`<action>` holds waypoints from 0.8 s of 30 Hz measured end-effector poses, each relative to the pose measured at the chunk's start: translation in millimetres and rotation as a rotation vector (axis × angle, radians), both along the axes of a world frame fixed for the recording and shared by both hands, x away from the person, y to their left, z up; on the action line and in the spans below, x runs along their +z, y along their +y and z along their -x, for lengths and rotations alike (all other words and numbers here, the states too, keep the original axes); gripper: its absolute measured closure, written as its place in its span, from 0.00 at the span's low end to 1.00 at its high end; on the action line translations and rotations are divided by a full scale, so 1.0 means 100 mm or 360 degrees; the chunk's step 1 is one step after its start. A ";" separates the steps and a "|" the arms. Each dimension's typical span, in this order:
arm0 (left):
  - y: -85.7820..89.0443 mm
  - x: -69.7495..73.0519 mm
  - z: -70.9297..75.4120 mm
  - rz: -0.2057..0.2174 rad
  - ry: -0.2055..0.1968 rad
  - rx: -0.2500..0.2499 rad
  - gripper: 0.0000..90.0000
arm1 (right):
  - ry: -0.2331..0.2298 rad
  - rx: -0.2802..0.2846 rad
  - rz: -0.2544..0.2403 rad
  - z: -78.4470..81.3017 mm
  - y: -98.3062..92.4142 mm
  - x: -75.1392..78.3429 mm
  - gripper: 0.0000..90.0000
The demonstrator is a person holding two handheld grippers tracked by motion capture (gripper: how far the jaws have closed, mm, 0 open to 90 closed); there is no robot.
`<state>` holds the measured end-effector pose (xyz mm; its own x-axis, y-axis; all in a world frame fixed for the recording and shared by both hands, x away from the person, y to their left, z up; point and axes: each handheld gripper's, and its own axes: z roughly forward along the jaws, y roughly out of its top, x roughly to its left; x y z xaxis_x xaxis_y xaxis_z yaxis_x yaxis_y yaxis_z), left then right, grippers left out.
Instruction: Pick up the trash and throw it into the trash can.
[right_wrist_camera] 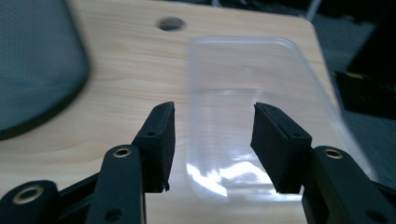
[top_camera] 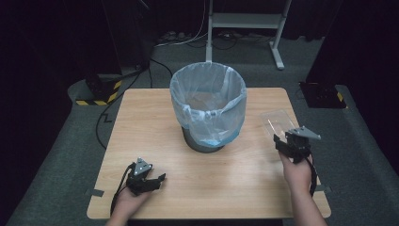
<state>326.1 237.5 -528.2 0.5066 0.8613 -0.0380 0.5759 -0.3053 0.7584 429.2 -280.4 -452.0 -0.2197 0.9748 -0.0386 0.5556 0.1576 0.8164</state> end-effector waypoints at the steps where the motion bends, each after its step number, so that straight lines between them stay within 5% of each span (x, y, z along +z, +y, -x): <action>1: 0.00 0.00 0.00 0.0000 0.0000 0.0000 0.33 | 0.0012 -0.0019 0.0015 -0.09 -0.04 -0.03 0.54; 4: 0.00 0.00 0.00 0.0007 0.0006 -0.0002 0.33 | 0.0039 -0.0084 0.0063 -0.28 -0.13 -0.12 0.48; 7: 0.00 0.00 0.00 0.0009 0.0005 -0.0004 0.33 | 0.0077 -0.0108 -0.0005 -0.37 -0.20 -0.18 0.44; 12: 0.00 0.00 0.01 0.0010 0.0005 -0.0008 0.33 | 0.0063 0.0006 -0.0053 -0.29 -0.09 -0.20 0.46; 19: -0.01 0.00 0.01 0.0004 0.0004 -0.0009 0.33 | 0.0113 0.0214 -0.0053 -0.02 0.29 -0.18 0.46; 24: -0.01 0.00 0.01 0.0003 0.0002 -0.0011 0.33 | 0.0111 0.0430 -0.0114 0.36 0.66 -0.21 0.46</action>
